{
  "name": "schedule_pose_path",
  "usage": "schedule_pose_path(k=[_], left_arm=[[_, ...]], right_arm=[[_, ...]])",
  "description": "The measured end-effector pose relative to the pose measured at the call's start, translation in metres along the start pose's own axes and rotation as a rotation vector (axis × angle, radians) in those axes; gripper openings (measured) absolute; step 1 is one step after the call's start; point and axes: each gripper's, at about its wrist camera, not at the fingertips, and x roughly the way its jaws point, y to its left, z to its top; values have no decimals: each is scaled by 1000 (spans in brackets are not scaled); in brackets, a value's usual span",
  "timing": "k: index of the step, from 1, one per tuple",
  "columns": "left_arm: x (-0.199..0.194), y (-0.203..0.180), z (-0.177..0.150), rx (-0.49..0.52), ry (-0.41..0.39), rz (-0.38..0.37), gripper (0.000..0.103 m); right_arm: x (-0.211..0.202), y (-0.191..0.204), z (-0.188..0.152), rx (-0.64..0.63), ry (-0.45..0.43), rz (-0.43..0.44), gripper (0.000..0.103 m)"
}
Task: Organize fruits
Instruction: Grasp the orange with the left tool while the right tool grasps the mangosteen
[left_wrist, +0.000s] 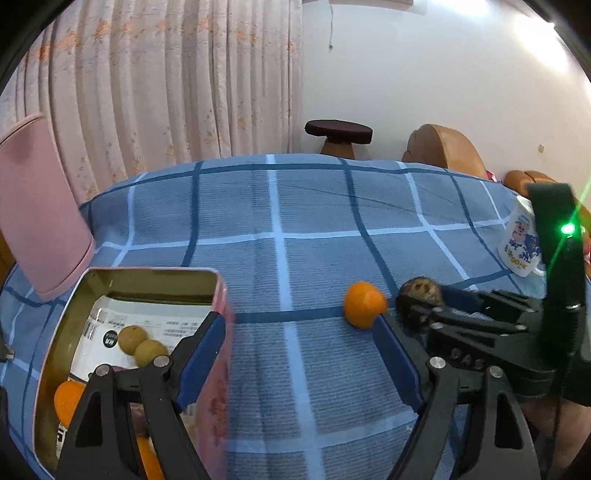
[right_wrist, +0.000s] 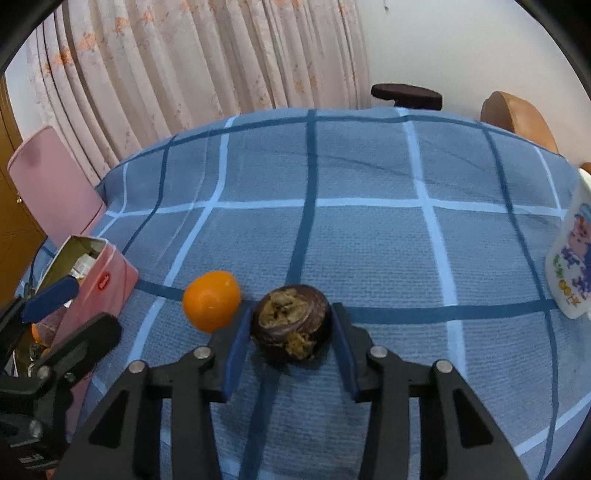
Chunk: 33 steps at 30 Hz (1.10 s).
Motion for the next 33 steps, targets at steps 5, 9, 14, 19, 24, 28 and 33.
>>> schedule_pose_path(k=[5,9,14,19,24,28,33], left_arm=[[12,-20,7,56,11,-12,83],[32,-31,11,75,42,-36,82],[58,-28,11,20,117,-89,81],[73,-32,11,14,161,-138,54],[73,-33,12,20,153,-185,36],[70,-35,11,28,148,-182,36],[60,-27,8,21,125,-171,36]], right_arm=[[-7,-21,-2,49,-20,-26,45],[-11,-24,-2,48,-31,-57,45],[-16,-30,-1,59,-50,-81,45],[-16,-28,-2,57,-51,-72,45],[-14,-27,-3,58,-42,-61,45],[-16,-26,-5,57,-52,-50,45],[-19,-22,-6,49,-70,-32,45]])
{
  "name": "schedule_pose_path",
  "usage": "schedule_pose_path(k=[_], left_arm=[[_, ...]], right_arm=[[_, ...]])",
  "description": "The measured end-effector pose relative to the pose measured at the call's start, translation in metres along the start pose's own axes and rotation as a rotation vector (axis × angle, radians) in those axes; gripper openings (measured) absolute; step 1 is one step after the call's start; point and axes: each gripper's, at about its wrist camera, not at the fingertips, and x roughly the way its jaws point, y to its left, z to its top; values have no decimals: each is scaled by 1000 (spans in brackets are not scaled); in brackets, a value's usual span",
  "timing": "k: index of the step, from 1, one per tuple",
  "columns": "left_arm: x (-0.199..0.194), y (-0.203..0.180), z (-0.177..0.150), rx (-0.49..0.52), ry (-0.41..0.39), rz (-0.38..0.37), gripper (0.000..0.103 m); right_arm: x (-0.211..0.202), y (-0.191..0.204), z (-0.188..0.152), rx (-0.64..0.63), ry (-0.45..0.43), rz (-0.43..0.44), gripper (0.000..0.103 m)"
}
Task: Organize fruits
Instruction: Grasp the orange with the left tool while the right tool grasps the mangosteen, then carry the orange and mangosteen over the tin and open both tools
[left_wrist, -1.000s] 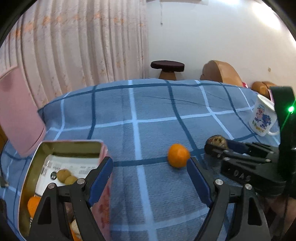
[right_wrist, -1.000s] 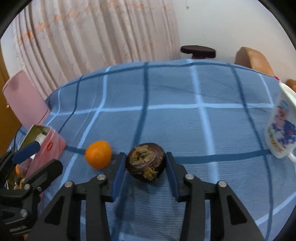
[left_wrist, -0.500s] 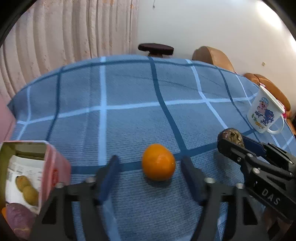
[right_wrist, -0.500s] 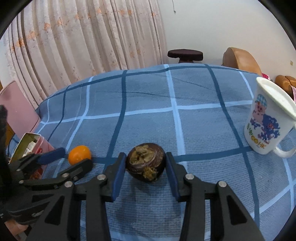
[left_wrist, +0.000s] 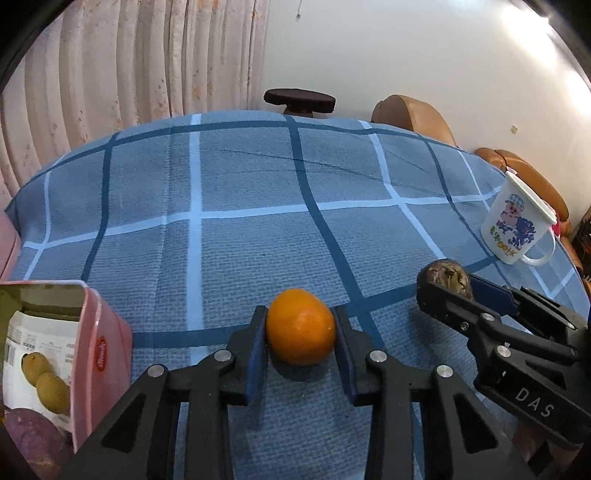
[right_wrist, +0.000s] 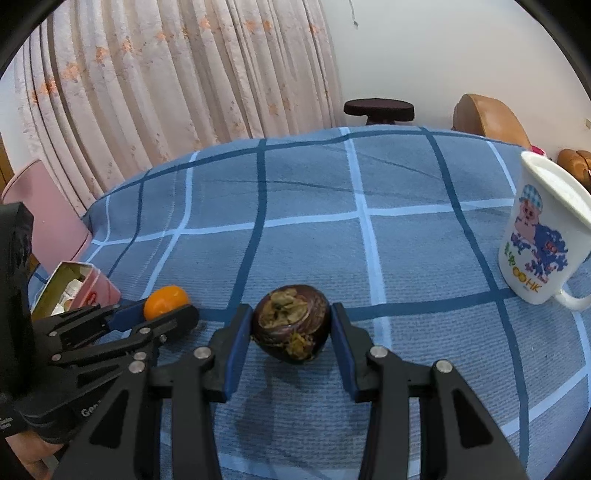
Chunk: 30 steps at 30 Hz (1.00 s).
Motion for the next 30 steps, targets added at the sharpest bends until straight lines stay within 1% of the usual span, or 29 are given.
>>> schedule_pose_path(k=[9,16,24,30], left_arm=[[-22,2,-10,30,-63,56,36],[-36,5,-21,35,-92,72,36],[-54,6,-32,39,-132,91,36],[-71,9,-37,34,-186,112,36]], right_arm=[[-8,6,-3,1,-32,26,45],[-18,17,-12,-10,-50,59,45],[-30,28,-17,-44,-103,43,45],[-37,37,-20,-76,-136,38,45]])
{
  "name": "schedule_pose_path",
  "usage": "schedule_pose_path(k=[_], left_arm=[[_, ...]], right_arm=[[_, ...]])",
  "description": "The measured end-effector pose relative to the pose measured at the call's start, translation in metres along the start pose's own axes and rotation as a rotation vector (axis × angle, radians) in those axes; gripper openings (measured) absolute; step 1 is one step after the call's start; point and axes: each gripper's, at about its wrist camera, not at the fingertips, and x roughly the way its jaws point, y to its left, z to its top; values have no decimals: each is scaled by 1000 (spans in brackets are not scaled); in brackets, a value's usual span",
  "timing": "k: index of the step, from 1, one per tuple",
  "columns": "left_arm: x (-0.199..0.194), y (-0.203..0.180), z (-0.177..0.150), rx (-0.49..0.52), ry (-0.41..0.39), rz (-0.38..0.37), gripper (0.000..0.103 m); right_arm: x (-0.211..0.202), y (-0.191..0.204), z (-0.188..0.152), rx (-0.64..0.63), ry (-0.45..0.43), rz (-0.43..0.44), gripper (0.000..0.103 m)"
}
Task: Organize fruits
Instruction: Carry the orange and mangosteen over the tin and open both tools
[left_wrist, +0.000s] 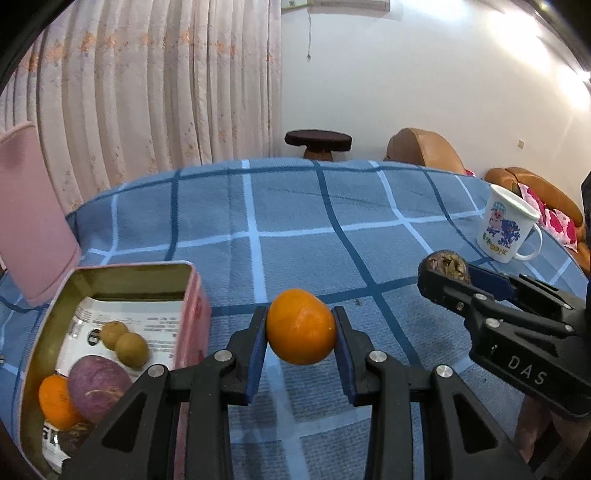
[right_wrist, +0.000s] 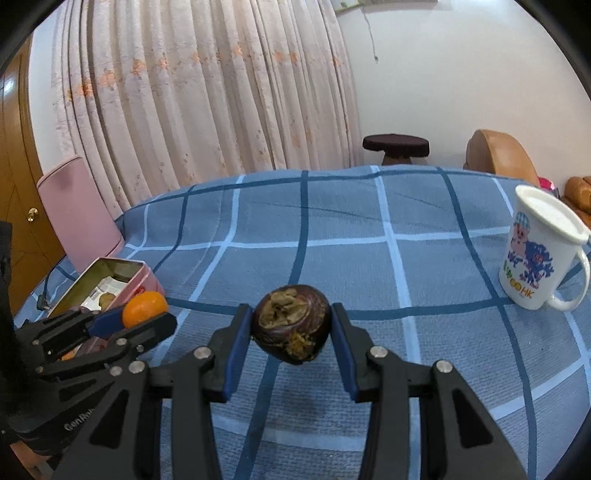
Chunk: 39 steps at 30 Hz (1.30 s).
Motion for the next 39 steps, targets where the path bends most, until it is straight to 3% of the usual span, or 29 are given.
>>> schedule_pose_path(k=[16,24,33,39], left_arm=[[-36,10,-3,11,-118,42,36],[-45,20,-2,-2,-137,61,36],[-80,58,5,-32,-181,137,36],[-92,92,7,-79,-161,154,36]], right_arm=[[-9,24,-3,-51,-57,6,45],[-12,38,0,-77,-80,27,45],[-21,77,19,-110,-107,120,45],[-20,108,28,-137,-104,189,45]])
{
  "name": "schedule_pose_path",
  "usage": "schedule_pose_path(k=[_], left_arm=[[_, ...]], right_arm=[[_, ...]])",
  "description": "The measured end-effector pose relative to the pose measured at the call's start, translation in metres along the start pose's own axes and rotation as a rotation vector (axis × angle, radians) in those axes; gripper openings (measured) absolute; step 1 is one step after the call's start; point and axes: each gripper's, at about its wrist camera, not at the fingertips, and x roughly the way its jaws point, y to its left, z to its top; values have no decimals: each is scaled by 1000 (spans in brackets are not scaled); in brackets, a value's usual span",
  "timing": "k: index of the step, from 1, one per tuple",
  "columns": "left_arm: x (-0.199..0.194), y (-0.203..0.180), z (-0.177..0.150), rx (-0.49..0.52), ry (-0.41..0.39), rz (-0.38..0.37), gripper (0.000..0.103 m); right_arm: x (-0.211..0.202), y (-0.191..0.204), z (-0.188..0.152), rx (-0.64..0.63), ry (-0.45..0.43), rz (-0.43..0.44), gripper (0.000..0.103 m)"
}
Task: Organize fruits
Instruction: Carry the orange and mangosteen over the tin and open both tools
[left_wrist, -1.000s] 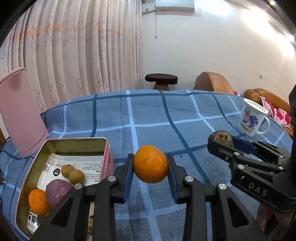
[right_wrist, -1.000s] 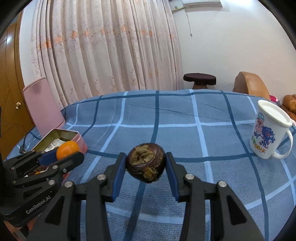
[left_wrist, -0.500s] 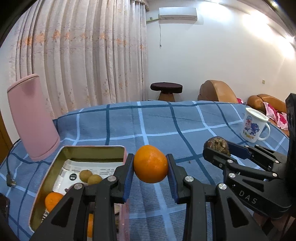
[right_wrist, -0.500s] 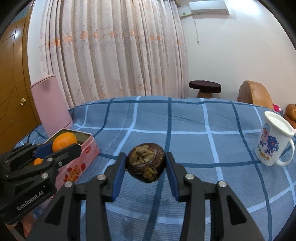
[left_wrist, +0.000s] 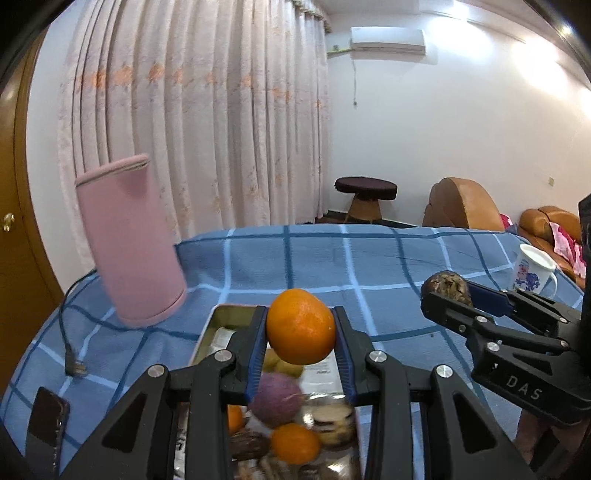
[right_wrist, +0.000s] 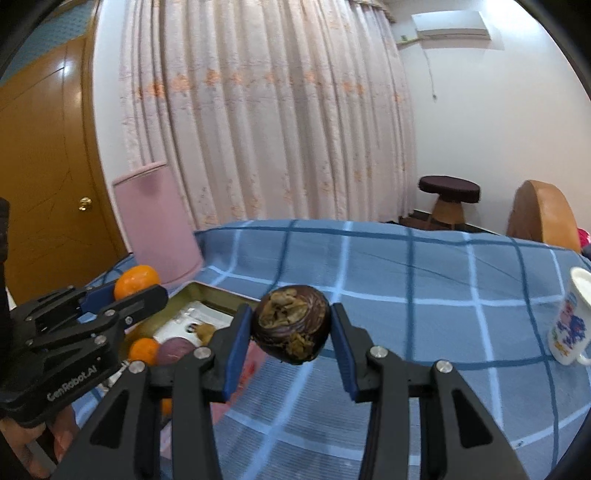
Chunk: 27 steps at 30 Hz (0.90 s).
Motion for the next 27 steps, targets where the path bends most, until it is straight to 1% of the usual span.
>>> schedule_pose_path(k=[3,5,9,15,18,22,24,27], left_arm=[[4,17,0,-42,40,0,36],[7,26,-3,-50,56,24,36],[10,37,-9,-58,84,42,36],[20,53,-21,-73,143,58,36],[24,60,-26,-87,160,52,36],[29,64,-30,-97,177,43,36],[30,65,-32,-103,182,37,36],[33,64,-35,-94,189,29,36]], right_arm=[[7,13,3,-13,11,26,46],[11,24,5,-27,16,43,45],[18,43,7,-54,26,66,46],[44,63,-4,-72,106,97,46],[61,70,-16,-84,164,93,46],[73,71,-26,-82,213,79,46],[77,70,-29,-77,230,84,46],[76,71,-30,-89,231,74,46]])
